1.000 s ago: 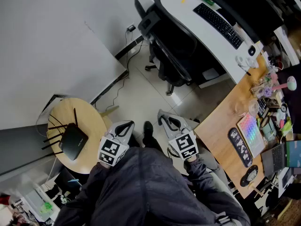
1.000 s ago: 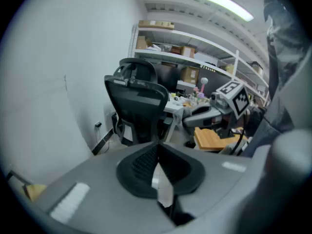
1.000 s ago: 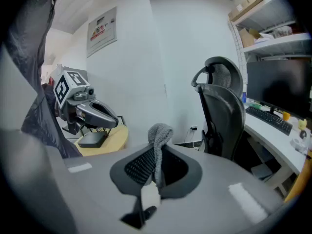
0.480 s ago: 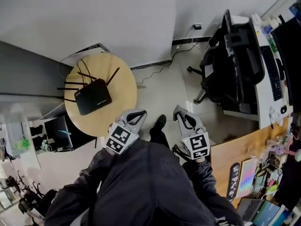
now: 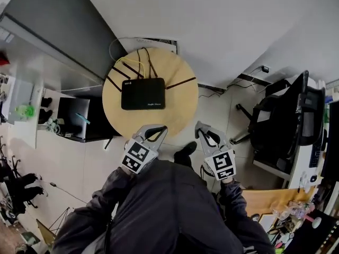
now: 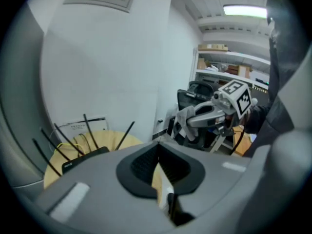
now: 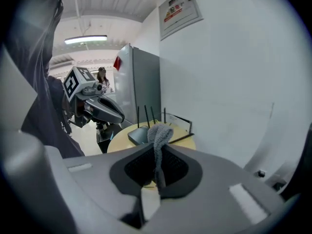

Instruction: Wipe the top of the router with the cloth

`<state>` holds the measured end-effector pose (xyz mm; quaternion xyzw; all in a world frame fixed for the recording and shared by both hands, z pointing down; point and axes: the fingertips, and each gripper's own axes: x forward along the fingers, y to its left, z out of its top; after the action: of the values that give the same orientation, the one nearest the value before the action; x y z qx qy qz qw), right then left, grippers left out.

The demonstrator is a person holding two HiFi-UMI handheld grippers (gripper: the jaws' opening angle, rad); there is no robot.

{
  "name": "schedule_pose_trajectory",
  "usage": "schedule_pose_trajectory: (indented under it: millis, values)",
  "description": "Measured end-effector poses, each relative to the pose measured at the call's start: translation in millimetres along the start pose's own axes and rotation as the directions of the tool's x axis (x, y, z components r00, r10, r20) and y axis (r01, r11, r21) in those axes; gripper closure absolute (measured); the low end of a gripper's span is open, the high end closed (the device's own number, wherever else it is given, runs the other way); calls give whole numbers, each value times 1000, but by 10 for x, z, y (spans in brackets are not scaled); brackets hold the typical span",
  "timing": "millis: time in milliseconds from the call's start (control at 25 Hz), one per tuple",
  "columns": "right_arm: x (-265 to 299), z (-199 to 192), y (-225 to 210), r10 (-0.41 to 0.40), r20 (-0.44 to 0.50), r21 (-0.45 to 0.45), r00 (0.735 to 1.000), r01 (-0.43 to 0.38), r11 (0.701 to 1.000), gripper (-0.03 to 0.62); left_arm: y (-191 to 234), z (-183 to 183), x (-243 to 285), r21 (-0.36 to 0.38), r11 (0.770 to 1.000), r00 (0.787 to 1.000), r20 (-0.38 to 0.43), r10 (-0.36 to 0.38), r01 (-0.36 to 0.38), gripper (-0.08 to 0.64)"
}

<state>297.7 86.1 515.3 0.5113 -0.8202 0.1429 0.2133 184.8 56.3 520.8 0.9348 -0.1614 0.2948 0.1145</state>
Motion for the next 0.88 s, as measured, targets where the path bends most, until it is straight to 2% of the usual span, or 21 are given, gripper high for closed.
schedule_pose_trajectory:
  millis: [320,600,880]
  values:
    - [762,647,1013,133,-11,-131,991,-134,982,569,819,-475,-958,-61,992,992,55,113,-109,560]
    - [1277,939,1605,167,-52,-184,985,-174,967,569,1310,-790,-1527,-80,989,986,101,134,-126,560]
    - [1584,1082,1896,182,-99,-227,978,-201,953,571,1599,-954,-1766,-104,988,983,126,130,-118,560]
